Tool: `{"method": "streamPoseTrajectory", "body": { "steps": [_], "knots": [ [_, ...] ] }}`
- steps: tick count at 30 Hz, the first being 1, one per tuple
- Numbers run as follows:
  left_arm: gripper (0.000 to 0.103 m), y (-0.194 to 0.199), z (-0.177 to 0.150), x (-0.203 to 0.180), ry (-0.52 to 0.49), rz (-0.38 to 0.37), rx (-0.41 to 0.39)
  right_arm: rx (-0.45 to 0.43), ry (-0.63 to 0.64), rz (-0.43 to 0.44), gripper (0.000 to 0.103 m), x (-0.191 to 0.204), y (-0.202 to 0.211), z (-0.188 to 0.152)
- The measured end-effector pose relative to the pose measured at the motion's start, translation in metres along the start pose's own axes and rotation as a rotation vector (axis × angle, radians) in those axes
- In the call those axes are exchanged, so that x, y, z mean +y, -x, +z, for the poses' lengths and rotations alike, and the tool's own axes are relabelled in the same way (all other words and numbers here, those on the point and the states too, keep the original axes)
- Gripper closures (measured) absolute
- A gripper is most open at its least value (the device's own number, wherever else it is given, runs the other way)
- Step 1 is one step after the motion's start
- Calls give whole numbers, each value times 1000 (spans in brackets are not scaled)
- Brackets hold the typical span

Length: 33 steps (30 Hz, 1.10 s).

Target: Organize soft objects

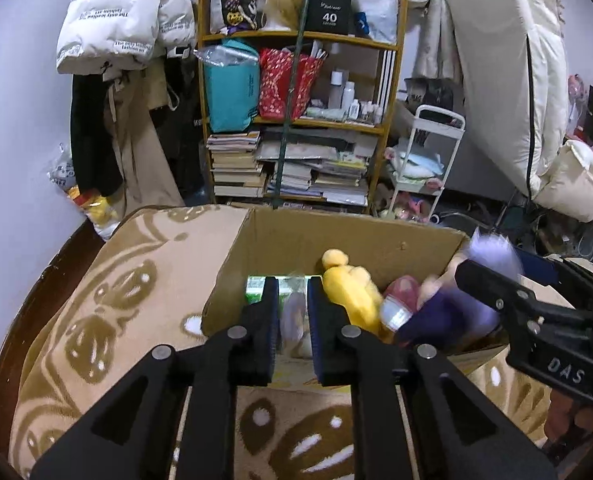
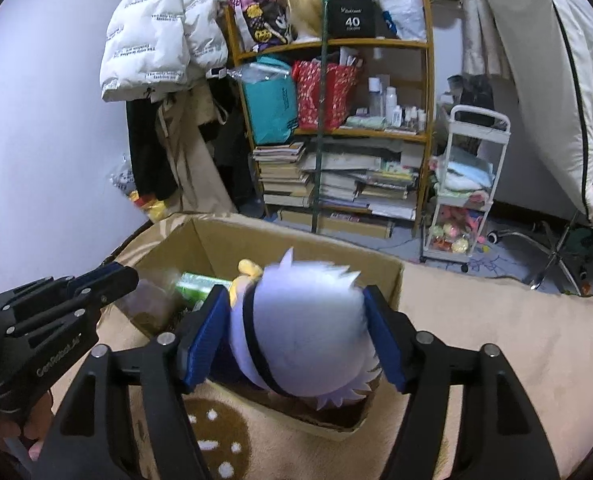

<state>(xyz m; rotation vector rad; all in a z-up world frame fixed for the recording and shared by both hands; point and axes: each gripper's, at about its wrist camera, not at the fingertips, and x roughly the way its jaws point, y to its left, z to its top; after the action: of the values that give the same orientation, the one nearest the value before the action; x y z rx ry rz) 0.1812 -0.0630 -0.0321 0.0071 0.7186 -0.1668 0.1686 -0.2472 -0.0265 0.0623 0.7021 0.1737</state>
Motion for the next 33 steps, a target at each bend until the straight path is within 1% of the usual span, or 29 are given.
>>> {"method": "streamPoseTrajectory", "body": {
  "steps": [1, 2, 3, 4, 6, 7, 8, 12, 14, 17, 19, 21, 23, 24, 26, 28, 30, 33],
  "knots": [
    [87, 1, -1, 1, 0, 6, 1, 4, -1, 10, 17, 0, 0, -1],
    [85, 2, -1, 2, 1, 16, 0, 3, 0, 14, 13, 0, 1, -1],
    [83, 4, -1, 3, 3, 25, 0, 0, 2, 12, 12, 0, 2, -2],
    [78, 5, -1, 5, 11, 31, 3, -2, 6, 8, 12, 0, 4, -2],
    [70, 11, 0, 11, 30, 21, 9, 2, 12, 4, 7, 1, 8, -3],
    [63, 15, 1, 13, 41, 16, 7, 4, 10, 2, 3, 1, 10, -3],
    [55, 20, 1, 16, 47, 17, 0, 2, 4, 2, 2, 0, 13, -4],
    [45, 45, 1, 20, 40, 31, -37, -2, -15, -8, 2, -2, 30, -10],
    [30, 59, 0, 21, 37, 28, -49, -9, -19, -17, 0, -3, 41, -11],
    [20, 85, -2, 20, 26, 43, -84, -52, -10, -51, 0, -3, 65, -12],
    [16, 104, -4, 19, 13, 48, -101, -79, -3, -66, 0, -3, 82, -13],
    [13, 121, -7, 18, 3, 49, -123, -98, -6, -59, 0, -3, 98, -13],
    [7, 141, -12, 15, -11, 68, -162, -118, -8, -53, 0, -1, 116, -14],
    [6, 152, -16, 14, -22, 81, -184, -127, -7, -52, 0, 0, 123, -15],
    [2, 167, -21, 12, -35, 88, -205, -141, -3, -50, 0, 2, 139, -17],
    [1, 181, -28, 11, -50, 87, -215, -152, 8, -58, 0, 5, 152, -21],
    [1, 191, -34, 11, -57, 103, -223, -162, 15, -69, 0, 7, 164, -25],
    [1, 207, -45, 14, -38, 119, -247, -169, 19, -72, 0, 9, 178, -34]
  ]
}}
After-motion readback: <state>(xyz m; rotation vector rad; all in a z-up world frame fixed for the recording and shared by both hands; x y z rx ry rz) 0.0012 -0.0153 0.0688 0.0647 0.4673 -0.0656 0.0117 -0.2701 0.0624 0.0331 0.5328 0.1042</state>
